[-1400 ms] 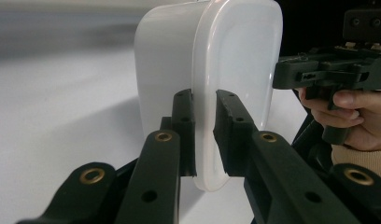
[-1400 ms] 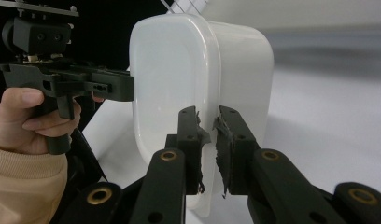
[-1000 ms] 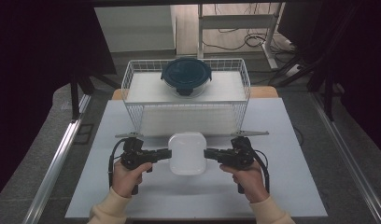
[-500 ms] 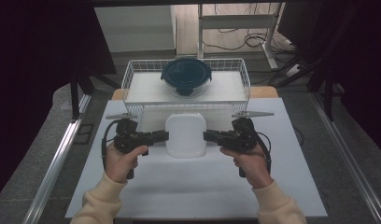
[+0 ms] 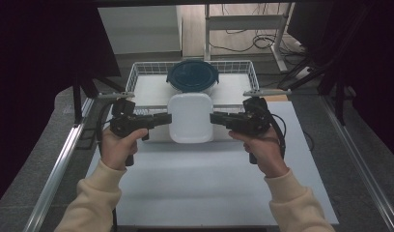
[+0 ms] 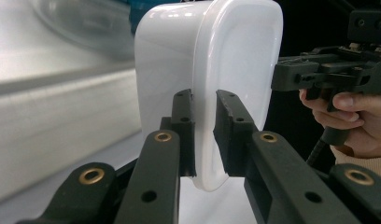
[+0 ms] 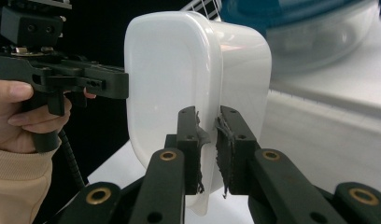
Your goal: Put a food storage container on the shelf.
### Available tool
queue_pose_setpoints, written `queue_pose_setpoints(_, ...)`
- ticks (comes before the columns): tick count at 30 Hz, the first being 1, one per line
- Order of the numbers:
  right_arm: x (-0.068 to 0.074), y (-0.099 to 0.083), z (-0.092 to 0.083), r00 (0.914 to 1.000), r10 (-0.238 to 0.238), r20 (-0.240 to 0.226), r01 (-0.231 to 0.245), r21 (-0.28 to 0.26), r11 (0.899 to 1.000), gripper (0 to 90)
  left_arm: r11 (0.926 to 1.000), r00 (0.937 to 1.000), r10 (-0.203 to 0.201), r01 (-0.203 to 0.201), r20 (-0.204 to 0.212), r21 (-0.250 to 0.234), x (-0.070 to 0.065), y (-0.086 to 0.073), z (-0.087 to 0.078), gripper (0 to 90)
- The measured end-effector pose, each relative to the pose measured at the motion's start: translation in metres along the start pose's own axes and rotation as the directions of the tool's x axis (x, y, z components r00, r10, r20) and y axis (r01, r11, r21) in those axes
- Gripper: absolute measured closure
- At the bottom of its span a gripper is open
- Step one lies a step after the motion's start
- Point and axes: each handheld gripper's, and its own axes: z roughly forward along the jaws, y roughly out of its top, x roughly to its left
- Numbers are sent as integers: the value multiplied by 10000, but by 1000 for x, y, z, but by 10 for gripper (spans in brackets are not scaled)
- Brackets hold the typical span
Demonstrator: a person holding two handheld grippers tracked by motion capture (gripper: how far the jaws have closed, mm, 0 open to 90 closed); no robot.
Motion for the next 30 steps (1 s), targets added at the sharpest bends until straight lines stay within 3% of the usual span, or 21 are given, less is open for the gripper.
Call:
queue_pose_setpoints(10,2,35,-4,9997,-129,-227,122,-291,9995,792,9995,9996,272,-273,-50,-171,-6,37,-10,792)
queue_pose_setpoints(18,4,69,-6,9994,-266,-220,257,-371,9990,791,9994,9999,94,-92,50,-323,-2,68,-14,792)
queue_pose_setpoints(30,-17,104,7,9990,191,-403,-199,-174,9997,794,9996,9997,-235,235,16,-158,18,103,-2,790)
